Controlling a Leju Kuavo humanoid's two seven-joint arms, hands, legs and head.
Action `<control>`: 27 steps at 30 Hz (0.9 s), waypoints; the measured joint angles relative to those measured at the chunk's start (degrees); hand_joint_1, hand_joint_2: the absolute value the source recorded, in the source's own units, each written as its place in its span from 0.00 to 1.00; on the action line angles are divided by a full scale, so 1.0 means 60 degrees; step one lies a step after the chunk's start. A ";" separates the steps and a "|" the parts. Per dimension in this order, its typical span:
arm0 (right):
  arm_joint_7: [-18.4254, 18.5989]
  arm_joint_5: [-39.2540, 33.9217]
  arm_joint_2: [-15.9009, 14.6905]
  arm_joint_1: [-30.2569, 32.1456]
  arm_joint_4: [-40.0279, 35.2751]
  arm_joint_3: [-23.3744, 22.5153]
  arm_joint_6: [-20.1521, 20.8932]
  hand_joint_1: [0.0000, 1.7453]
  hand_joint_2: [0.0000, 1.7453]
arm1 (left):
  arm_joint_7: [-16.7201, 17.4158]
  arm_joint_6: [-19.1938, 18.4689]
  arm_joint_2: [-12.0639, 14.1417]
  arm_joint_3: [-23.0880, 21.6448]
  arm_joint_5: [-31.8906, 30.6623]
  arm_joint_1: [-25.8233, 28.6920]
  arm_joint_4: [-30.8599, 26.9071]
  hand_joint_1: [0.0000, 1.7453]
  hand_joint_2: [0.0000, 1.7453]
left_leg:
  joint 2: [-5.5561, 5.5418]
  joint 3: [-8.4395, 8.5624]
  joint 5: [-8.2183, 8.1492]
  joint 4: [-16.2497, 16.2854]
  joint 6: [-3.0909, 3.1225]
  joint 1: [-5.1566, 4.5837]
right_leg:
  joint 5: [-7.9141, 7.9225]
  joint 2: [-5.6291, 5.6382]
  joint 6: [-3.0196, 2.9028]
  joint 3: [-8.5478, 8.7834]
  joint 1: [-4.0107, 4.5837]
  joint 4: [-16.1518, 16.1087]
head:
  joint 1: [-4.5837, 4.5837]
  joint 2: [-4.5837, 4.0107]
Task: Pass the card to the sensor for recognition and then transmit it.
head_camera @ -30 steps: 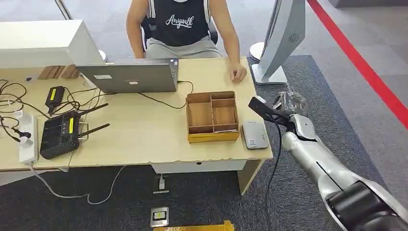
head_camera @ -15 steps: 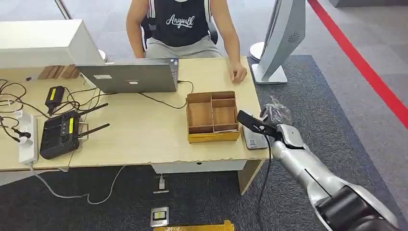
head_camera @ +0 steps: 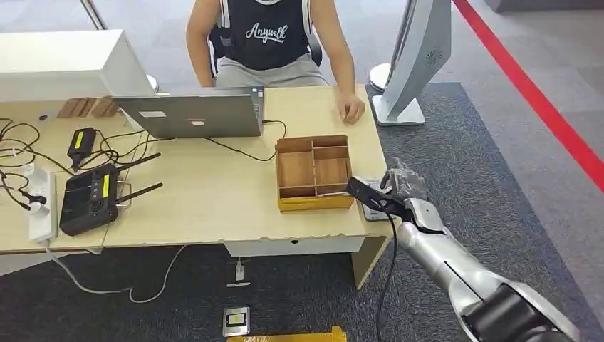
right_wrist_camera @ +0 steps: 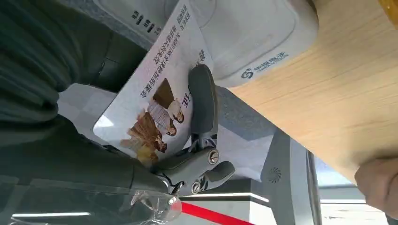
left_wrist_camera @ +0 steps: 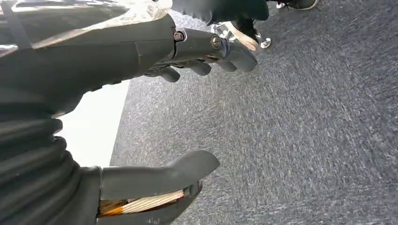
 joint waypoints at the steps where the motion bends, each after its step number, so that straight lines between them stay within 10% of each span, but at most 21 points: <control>1: 0.0004 -0.0014 0.0007 0.0004 0.0018 0.0000 0.0000 1.00 1.00 | -0.0011 0.0000 0.0000 0.0000 -0.0007 0.0000 0.0000 0.00 1.00 | 0.0000 0.0004 0.0000 0.0000 0.0000 0.0000 | 0.0000 0.0000 0.0000 0.0004 0.0000 0.0000 | 0.0000 0.0000; 27: -0.0451 -0.0739 -0.0004 -0.0054 0.0011 -0.0095 -0.0768 1.00 1.00 | -0.0124 0.0000 -0.0018 0.0000 -0.0259 -0.0001 0.0000 0.00 1.00 | 0.0000 0.0010 0.0000 0.0001 0.0000 -0.0001 | 0.0002 0.0000 0.0001 0.0020 -0.0001 0.0002 | 0.0000 0.0000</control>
